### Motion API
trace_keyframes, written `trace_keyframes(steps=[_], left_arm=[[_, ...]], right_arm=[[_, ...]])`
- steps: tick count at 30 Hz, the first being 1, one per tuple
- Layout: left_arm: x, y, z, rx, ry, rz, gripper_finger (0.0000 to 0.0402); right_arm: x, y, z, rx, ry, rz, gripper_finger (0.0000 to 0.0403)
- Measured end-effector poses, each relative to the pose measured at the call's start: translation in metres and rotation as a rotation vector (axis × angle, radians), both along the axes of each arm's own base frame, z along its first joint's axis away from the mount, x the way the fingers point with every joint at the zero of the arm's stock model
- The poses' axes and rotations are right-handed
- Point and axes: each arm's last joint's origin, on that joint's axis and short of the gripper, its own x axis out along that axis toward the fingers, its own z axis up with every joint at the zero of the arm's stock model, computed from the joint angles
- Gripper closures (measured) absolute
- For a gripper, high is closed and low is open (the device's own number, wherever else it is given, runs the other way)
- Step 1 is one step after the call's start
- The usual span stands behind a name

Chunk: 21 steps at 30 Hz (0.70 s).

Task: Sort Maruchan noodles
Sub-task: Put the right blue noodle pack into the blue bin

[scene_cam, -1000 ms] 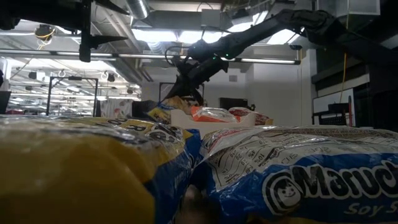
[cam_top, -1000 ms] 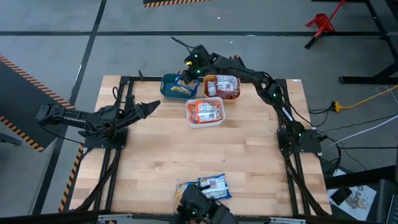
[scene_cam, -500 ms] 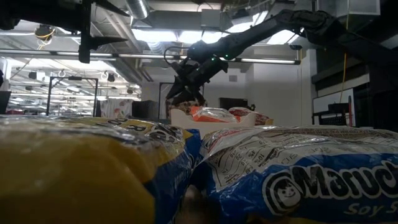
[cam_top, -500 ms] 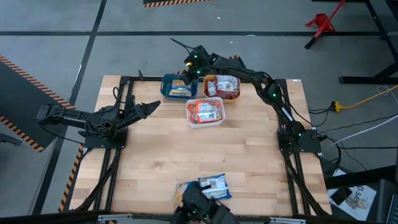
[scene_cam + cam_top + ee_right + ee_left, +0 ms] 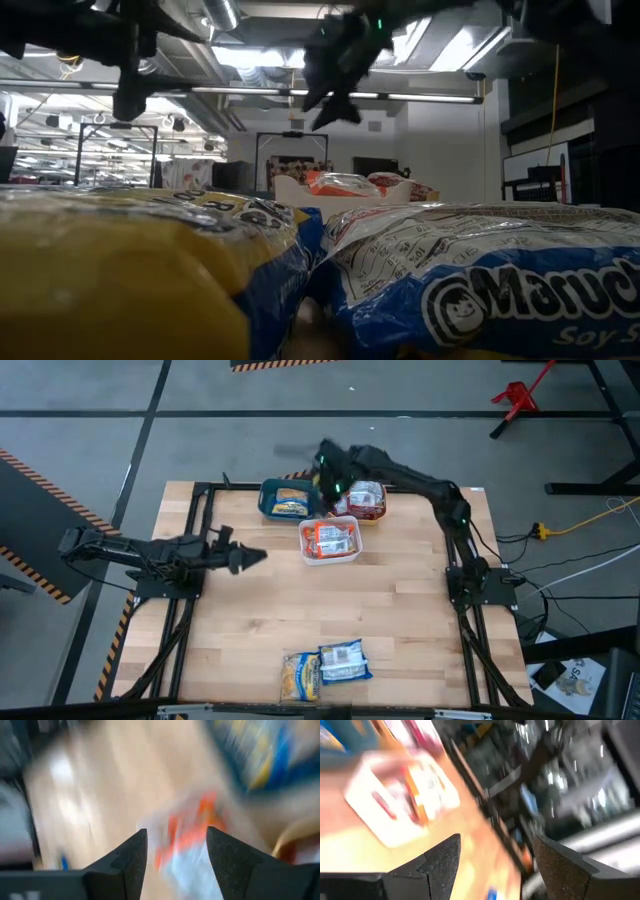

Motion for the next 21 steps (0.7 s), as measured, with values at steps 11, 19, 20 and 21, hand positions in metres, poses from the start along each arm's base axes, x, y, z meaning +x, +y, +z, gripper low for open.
trace_keyframes(steps=[11, 19, 20, 21], left_arm=[[0.004, -0.012, -0.007, -0.001, 0.07, -0.328, 0.0157], [0.028, -0.029, -0.017, -0.002, 0.083, -0.445, 0.0157], [0.032, -0.031, -0.018, -0.003, 0.082, -0.465, 0.0157], [0.036, -0.033, -0.021, -0.004, 0.088, -0.482, 0.0157]], right_arm=[[-0.032, 0.226, -0.01, -0.1, 0.541, 0.207, 0.0219], [-0.082, 0.379, -0.052, 0.066, 0.489, -0.074, 0.0219], [-0.087, 0.397, -0.056, 0.081, 0.448, -0.073, 0.0219], [-0.092, 0.413, -0.059, 0.085, 0.385, -0.062, 0.0219]])
